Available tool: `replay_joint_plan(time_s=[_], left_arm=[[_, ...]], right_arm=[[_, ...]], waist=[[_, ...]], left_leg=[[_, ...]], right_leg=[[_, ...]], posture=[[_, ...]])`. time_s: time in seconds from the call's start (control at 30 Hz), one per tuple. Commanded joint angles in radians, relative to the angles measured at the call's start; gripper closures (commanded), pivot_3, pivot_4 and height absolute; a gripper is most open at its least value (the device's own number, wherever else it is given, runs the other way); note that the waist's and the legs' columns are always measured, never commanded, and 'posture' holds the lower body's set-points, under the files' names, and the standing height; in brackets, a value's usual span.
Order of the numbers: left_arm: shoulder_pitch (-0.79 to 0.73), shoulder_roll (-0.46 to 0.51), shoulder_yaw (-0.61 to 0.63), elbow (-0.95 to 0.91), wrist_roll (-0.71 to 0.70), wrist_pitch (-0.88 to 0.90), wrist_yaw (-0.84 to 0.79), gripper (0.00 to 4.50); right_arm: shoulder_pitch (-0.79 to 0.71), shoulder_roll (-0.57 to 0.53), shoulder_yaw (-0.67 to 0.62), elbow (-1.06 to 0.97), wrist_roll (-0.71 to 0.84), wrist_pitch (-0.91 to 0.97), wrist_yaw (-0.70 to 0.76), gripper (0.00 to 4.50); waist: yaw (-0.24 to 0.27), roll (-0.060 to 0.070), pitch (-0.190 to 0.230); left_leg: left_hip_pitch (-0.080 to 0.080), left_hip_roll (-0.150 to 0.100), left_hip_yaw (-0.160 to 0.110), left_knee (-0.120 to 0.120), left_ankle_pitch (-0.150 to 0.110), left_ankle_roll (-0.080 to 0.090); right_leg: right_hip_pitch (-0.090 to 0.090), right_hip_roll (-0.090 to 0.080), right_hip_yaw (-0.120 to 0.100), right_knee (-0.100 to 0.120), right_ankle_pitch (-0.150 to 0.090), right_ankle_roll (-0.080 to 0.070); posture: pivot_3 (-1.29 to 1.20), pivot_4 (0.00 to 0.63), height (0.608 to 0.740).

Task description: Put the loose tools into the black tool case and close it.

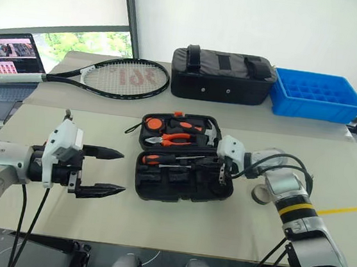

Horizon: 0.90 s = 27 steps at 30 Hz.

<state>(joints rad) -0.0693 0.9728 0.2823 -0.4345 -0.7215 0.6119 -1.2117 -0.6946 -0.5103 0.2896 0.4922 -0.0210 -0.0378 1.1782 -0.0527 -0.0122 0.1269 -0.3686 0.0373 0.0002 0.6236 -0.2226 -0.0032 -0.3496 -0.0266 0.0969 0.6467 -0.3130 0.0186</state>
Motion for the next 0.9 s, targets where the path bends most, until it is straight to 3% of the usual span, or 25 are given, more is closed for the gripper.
replay_joint_plan(time_s=[0.03, 0.33, 0.43, 0.6, 0.8, 0.87, 0.9], left_arm=[[-0.021, -0.002, -0.005, 0.008, 0.010, -0.029, 0.003, 0.00], [-0.140, -0.118, -0.130, 0.109, 0.122, -0.098, 0.114, 0.00], [-0.245, -0.214, -0.214, 0.210, 0.202, -0.147, 0.177, 0.00], [-0.474, -0.406, -0.365, 0.492, 0.359, -0.265, 0.242, 0.00], [-0.623, -0.530, -0.475, 0.782, 0.500, -0.432, 0.218, 0.00], [-0.665, -0.561, -0.491, 0.850, 0.532, -0.481, 0.217, 0.00], [-0.680, -0.572, -0.494, 0.875, 0.543, -0.502, 0.214, 0.50]], right_arm=[[0.055, -0.011, 0.062, 0.045, -0.077, 0.016, -0.009, 4.42], [0.120, 0.008, -0.177, -0.200, 0.273, 0.223, 0.050, 4.42], [0.171, -0.027, -0.238, -0.300, 0.339, 0.284, 0.040, 3.80], [0.322, -0.088, -0.383, -0.505, 0.461, 0.350, -0.003, 2.09], [0.547, -0.150, -0.580, -0.700, 0.572, 0.395, -0.068, 0.11], [0.617, -0.160, -0.641, -0.744, 0.584, 0.386, -0.095, 0.05], [0.641, -0.162, -0.662, -0.758, 0.584, 0.375, -0.110, 0.00]], waist=[[0.002, 0.000, 0.000], [0.010, 0.001, 0.001], [0.013, 0.003, 0.002], [0.042, 0.003, 0.002], [0.039, 0.004, 0.002], [0.038, 0.004, 0.002], [0.036, 0.004, 0.002]], left_leg=[[0.000, 0.000, 0.000, 0.000, 0.000, 0.000], [-0.003, 0.001, 0.000, 0.000, 0.000, 0.000], [-0.009, 0.000, 0.000, 0.000, 0.000, 0.000], [-0.014, -0.004, -0.002, 0.002, 0.000, 0.000], [-0.018, -0.005, -0.002, 0.001, 0.000, 0.001], [-0.018, -0.005, -0.002, 0.001, -0.001, 0.002], [-0.018, -0.005, -0.002, 0.001, -0.001, 0.002]], right_leg=[[0.000, 0.000, 0.000, 0.000, 0.000, 0.000], [-0.002, 0.001, 0.000, 0.001, 0.001, -0.001], [-0.006, 0.001, 0.000, 0.000, 0.001, -0.001], [-0.006, 0.000, -0.003, -0.002, 0.001, -0.001], [-0.007, 0.001, -0.001, -0.005, 0.001, 0.000], [-0.007, 0.002, -0.001, -0.005, 0.001, 0.000], [-0.007, 0.002, -0.001, -0.005, 0.001, 0.000]], posture=[[0.00, 0.150, 0.707], [0.00, 0.150, 0.707], [0.00, 0.150, 0.707], [0.00, 0.150, 0.707], [0.00, 0.150, 0.707], [0.00, 0.150, 0.707], [0.00, 0.150, 0.707]])
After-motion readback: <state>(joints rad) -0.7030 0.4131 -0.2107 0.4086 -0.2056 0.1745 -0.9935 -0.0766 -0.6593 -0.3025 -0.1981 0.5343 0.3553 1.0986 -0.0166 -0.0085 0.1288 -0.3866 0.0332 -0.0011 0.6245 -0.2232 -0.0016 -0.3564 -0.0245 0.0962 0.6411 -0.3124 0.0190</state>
